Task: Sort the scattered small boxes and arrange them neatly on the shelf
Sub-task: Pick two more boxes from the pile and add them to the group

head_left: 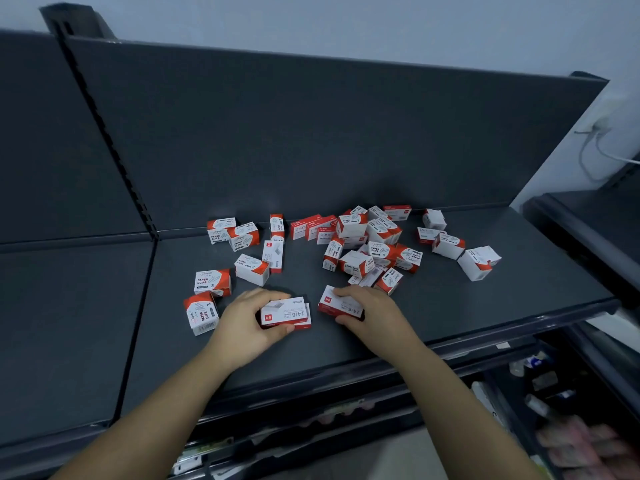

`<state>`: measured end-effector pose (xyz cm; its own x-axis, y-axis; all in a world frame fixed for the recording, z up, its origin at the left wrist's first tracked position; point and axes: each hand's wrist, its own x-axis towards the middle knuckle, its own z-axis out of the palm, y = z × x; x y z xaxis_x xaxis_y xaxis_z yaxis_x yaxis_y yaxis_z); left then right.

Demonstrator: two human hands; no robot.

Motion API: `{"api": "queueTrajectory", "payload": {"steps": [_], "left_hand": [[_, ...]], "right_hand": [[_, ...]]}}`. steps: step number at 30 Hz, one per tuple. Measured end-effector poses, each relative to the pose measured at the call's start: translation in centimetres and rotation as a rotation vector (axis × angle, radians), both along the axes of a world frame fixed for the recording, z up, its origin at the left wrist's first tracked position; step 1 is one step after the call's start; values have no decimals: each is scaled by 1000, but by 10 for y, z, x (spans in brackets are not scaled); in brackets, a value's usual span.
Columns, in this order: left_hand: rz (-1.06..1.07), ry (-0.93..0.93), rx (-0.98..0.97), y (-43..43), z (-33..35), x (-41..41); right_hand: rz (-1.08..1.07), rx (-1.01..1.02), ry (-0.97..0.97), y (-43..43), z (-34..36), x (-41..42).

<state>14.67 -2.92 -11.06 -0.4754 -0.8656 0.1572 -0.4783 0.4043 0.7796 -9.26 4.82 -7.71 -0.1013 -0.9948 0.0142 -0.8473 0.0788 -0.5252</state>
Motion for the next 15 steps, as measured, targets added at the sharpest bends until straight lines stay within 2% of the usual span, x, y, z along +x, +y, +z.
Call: {"api": "queueTrajectory", "payload": {"steps": [7,10,15], "left_hand": [[53,90,123,6,13,7],[53,160,157,7,29,29],[45,243,137,0,55,75]], "right_hand": [[-50,-14,-98,9,11,7],[-48,-49,-208,15,24,16],[25,-52,-274,8,43,52]]}}
